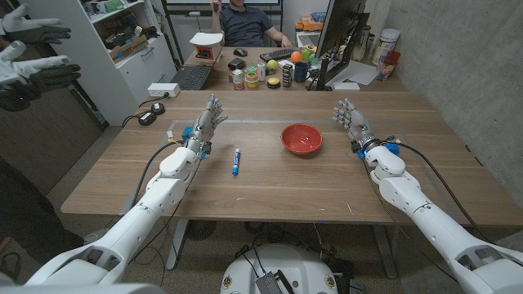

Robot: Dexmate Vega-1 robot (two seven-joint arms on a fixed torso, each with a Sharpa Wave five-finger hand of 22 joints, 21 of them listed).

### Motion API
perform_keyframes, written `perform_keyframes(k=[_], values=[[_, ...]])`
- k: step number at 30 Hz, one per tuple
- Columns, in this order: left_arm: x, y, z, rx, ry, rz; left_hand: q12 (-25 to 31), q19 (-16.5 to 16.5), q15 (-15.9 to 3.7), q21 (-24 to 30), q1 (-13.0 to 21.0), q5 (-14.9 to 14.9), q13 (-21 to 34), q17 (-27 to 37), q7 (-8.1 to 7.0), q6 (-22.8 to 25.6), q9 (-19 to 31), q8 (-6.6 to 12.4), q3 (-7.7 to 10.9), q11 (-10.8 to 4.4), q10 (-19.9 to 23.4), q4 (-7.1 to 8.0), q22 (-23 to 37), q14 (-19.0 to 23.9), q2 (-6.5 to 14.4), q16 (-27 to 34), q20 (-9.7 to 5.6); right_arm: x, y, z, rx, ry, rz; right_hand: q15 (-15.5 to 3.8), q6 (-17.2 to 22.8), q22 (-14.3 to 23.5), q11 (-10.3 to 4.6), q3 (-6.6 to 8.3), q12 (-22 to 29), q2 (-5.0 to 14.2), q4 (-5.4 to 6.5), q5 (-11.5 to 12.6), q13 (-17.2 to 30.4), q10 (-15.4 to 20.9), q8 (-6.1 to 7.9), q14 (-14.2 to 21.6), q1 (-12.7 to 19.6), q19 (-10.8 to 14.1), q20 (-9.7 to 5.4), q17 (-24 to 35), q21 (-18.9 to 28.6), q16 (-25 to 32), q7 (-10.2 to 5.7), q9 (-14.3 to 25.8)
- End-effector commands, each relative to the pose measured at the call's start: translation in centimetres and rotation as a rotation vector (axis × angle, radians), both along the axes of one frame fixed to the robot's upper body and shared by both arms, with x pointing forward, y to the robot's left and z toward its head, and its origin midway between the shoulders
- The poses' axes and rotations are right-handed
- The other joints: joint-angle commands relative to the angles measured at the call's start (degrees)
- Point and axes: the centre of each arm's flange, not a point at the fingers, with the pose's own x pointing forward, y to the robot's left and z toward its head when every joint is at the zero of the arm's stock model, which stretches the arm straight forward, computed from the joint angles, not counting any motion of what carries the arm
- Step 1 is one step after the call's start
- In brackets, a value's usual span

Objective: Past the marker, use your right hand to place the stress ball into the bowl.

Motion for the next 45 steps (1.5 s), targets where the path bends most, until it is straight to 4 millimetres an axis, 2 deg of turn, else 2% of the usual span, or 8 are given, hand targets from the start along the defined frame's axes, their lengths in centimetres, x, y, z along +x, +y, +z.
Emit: perform_keyframes(k=[1, 14, 21, 31, 45], values=[[0.2, 0.2, -0.6, -0.003, 0.017, 0.002, 0.4, -0.3, 0.11, 0.4, 0.5, 0.3, 0.3, 0.1, -0.58, -0.1, 0.2, 0.22, 0.08, 0.00, -0.5, 0.30, 0.3, -0.5, 0.1, 0.3, 0.15, -0.2, -0.4, -0.3, 0.007, -0.001, -0.012, -0.05, 0.4, 0.2, -0.02, 0.46, 0.1, 0.11, -0.03, 0.3, 0.3, 0.6, 0.23, 0.4, 0.4, 0.0, 0.44, 0.1, 0.2, 0.4, 0.07, 0.2], [0.1, 0.3, -1.0, -0.001, 0.025, 0.003, 0.4, -0.3, 0.13, 0.3, 0.4, 0.4, 0.3, 0.1, -0.55, -0.1, 0.2, 0.20, 0.04, -0.11, -0.5, 0.28, 0.3, -0.5, 0.1, 0.3, 0.13, -0.5, -0.3, 0.1, -0.035, -0.022, -0.025, -0.06, 0.4, 0.2, -0.16, 0.64, 0.1, 0.10, -0.15, 0.3, 0.3, 0.6, 0.21, 0.3, 0.5, 0.0, 0.48, 0.1, 0.2, 0.3, 0.05, 0.2], [0.1, 0.4, -1.0, 0.000, 0.025, 0.006, 0.4, -0.3, 0.14, 0.2, 0.3, 0.4, 0.3, 0.1, -0.56, -0.1, 0.2, 0.19, 0.02, -0.06, -0.5, 0.28, 0.3, -0.5, 0.1, 0.3, 0.15, -0.8, -0.9, 0.7, -0.097, -0.052, -0.080, -0.21, 0.4, 0.2, -0.28, 0.80, 0.0, 0.06, -0.32, 0.4, 0.3, 0.4, 0.18, 0.1, 0.6, 0.0, 0.38, 0.0, 0.1, 0.2, 0.09, 0.2], [0.2, 0.3, -1.0, 0.005, 0.028, 0.001, 0.4, -0.3, 0.15, 0.1, 0.3, 0.4, 0.3, 0.1, -0.59, -0.1, 0.2, 0.17, 0.00, 0.02, -0.6, 0.27, 0.3, -0.5, 0.1, 0.3, 0.15, -1.7, -1.3, 1.6, -0.196, -0.116, -0.163, -0.44, 0.5, 0.1, -0.42, 1.53, -0.2, 0.05, -1.31, 0.4, 0.3, 0.1, 0.24, -0.1, 1.8, -0.1, 0.18, -0.2, -0.1, 0.0, 0.10, 0.2], [0.3, 0.2, -0.9, 0.008, 0.030, -0.003, 0.4, -0.3, 0.15, 0.0, 0.2, 0.4, 0.3, 0.1, -0.67, -0.2, 0.2, 0.13, -0.06, 0.00, -0.6, 0.25, 0.3, -0.6, 0.0, 0.3, 0.25, -3.8, -2.1, 3.4, -0.439, -0.199, -0.336, -0.75, 1.0, 0.1, -0.85, 2.52, -0.3, -0.12, -2.75, 0.5, 0.3, 0.1, 0.38, -0.5, 3.5, -0.8, 0.11, -0.5, -0.6, -0.3, -0.06, 0.1]])
